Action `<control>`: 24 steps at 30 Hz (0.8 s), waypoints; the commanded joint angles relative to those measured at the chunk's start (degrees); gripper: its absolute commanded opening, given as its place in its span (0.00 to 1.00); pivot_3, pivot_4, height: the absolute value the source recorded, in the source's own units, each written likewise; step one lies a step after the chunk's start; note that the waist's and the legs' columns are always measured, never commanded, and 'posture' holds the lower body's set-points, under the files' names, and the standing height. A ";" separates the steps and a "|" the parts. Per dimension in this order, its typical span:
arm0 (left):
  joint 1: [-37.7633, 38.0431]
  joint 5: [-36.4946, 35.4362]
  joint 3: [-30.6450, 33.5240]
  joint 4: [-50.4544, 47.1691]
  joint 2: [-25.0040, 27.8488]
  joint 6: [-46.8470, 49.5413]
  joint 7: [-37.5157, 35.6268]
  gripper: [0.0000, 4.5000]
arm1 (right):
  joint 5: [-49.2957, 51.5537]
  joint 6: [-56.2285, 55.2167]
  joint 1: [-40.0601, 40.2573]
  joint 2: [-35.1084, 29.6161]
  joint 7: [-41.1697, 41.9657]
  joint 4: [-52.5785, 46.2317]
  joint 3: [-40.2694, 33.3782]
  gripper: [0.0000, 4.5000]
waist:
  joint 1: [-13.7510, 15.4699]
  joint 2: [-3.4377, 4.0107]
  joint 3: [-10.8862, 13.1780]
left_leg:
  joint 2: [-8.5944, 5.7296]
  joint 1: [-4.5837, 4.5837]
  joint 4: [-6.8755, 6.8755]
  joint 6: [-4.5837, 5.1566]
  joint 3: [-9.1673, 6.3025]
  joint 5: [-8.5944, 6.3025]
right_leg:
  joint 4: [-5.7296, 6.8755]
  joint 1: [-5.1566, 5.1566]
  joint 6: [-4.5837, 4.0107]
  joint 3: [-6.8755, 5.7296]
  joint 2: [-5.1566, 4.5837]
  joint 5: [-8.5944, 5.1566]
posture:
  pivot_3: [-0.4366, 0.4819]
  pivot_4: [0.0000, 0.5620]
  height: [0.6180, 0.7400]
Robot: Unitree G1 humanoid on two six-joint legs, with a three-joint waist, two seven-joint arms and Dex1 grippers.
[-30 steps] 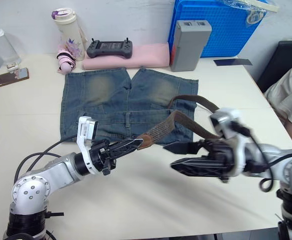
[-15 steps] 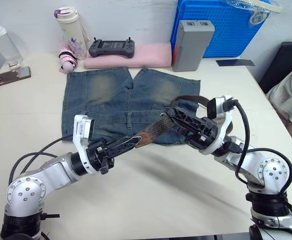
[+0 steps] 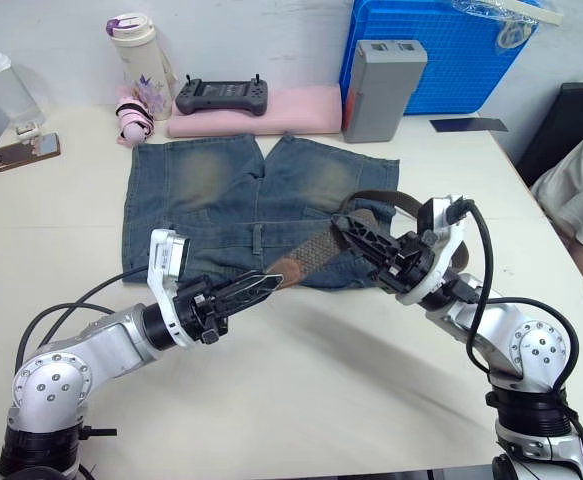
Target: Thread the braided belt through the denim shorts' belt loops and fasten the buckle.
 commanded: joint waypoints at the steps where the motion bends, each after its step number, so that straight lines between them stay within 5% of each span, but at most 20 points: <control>1: -1.72 27.64 -8.66 0.44 7.26 -13.09 -11.02 0.63 | -0.30 -2.18 -0.51 -0.05 -0.66 0.62 -2.53 0.00 | 0.03 0.14 -0.01 | 0.00 0.00 -0.01 0.00 0.01 0.00 | -0.01 0.00 0.00 0.00 0.02 0.00 | 0.48 0.27 0.90; 2: -2.51 36.65 -11.88 2.91 9.28 -19.46 -13.47 0.71 | -0.26 -2.64 -0.55 -0.01 -1.10 1.39 -3.07 0.00 | 0.03 0.18 -0.03 | -0.02 -0.01 -0.06 0.01 0.05 -0.01 | -0.05 0.00 -0.01 0.02 0.03 0.00 | 0.48 0.27 0.90; 5: -5.56 54.51 -17.17 11.77 11.13 -33.57 -16.24 0.71 | -0.59 -3.16 -0.64 -0.25 -1.36 2.31 -4.02 0.00 | 0.15 0.38 0.01 | -0.02 -0.01 -0.18 0.02 0.10 -0.02 | -0.16 -0.02 -0.01 0.02 0.03 0.00 | 0.48 0.27 0.90; 10: -10.33 74.61 -22.11 28.76 10.61 -50.05 -15.37 0.71 | -0.76 -3.44 -0.93 -0.21 -1.36 1.78 -4.84 0.00 | 0.01 0.42 0.01 | 0.01 -0.09 -0.67 0.07 0.10 -0.01 | -0.22 -0.15 0.01 0.01 0.01 0.01 | 0.48 0.27 0.90; 13: -13.02 79.11 -21.73 34.81 8.56 -53.26 -13.80 0.71 | -0.83 -3.59 -0.93 -0.20 -1.25 1.03 -5.07 0.00 | 0.02 0.44 0.01 | 0.02 -0.10 -0.83 0.07 0.13 0.00 | -0.30 -0.18 0.02 -0.02 0.01 0.01 | 0.48 0.27 0.90; 17: -14.87 80.05 -20.12 36.61 6.43 -54.94 -15.08 0.33 | -1.10 -3.66 -0.82 -0.12 -1.17 0.31 -5.20 0.00 | 0.04 0.44 0.00 | 0.01 -0.10 -0.74 0.10 0.13 0.01 | -0.30 -0.14 0.08 -0.09 -0.05 0.05 | 0.48 0.27 0.90; 18: -14.61 80.33 -20.04 36.52 6.35 -55.28 -15.41 0.33 | -1.29 -3.71 -0.72 -0.14 -1.16 0.21 -5.24 0.00 | 0.03 0.44 0.00 | 0.01 -0.10 -0.74 0.11 0.13 0.01 | -0.30 -0.13 0.09 -0.08 -0.05 0.05 | 0.48 0.27 0.90; 19: -14.08 80.20 -19.79 36.21 6.40 -55.17 -15.76 0.16 | -1.66 -3.78 -0.57 -0.20 -1.12 0.10 -5.34 0.00 | 0.02 0.44 0.00 | 0.01 -0.09 -0.72 0.11 0.13 0.01 | -0.28 -0.13 0.10 -0.08 -0.05 0.05 | 0.48 0.27 0.90; 22: -11.72 79.37 -18.07 34.07 7.18 -54.49 -17.50 0.02 | -2.41 -3.96 0.16 -0.43 -1.27 -0.44 -5.75 0.00 | -0.13 0.45 0.00 | 0.01 -0.06 -0.75 0.09 0.13 0.02 | -0.26 -0.13 0.10 -0.07 -0.05 0.06 | 0.48 0.27 0.90; 24: -7.88 76.54 -15.32 30.06 9.23 -54.63 -20.47 0.02 | -3.37 -4.36 0.90 -0.85 -1.73 -0.82 -6.51 0.00 | -0.48 0.45 0.00 | 0.02 -0.06 -0.78 0.09 0.13 0.02 | -0.28 -0.14 0.10 -0.07 -0.05 0.06 | 0.48 0.27 0.90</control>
